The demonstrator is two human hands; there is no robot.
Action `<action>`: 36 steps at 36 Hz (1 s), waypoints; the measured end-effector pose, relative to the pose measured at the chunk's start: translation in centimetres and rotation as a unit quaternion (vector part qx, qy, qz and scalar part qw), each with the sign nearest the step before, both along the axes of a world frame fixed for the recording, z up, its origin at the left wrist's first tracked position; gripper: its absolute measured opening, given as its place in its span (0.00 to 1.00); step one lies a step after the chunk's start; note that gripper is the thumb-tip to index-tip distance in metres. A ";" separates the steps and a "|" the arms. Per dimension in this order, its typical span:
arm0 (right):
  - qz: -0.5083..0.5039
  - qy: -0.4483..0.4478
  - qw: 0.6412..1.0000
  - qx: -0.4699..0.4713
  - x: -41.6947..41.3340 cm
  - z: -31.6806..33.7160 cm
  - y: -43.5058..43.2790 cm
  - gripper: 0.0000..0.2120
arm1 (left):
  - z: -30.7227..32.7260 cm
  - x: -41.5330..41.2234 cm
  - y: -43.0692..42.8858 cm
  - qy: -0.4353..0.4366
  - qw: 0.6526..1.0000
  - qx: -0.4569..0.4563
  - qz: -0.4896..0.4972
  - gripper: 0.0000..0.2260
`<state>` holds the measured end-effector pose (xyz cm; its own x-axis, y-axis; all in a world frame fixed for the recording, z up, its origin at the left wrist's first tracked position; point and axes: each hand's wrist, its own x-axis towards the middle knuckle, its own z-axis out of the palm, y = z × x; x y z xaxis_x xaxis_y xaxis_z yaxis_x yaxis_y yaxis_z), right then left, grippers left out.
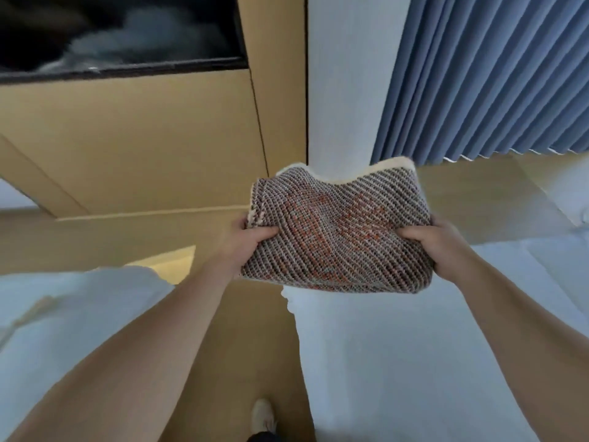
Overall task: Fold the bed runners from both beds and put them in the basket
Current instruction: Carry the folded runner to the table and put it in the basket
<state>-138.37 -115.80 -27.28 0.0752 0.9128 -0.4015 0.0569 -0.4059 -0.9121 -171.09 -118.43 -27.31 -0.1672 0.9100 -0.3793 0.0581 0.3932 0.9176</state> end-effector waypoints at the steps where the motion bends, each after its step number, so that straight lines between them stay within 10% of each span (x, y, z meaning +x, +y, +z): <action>1: 0.025 -0.005 1.000 -0.002 -2.4 0.2 0.8 0.26 | 0.1 -2.4 -0.7 0.002 1.000 -0.001 0.017 0.20; 18: 0.330 -0.015 0.943 -0.027 -42.2 0.7 7.4 0.23 | 0.8 -33.3 -12.3 -0.062 0.946 0.019 0.319 0.18; 36: 0.543 0.011 0.840 -0.008 -68.7 -2.3 19.6 0.21 | -2.4 -48.4 -8.5 -0.056 0.834 0.044 0.547 0.21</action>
<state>-207.08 -96.15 -29.54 -0.8054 0.4332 -0.4046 0.3842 -0.1383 -0.9128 -219.45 -126.90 -29.70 -0.8837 0.2612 -0.3883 -0.3797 0.0849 0.9212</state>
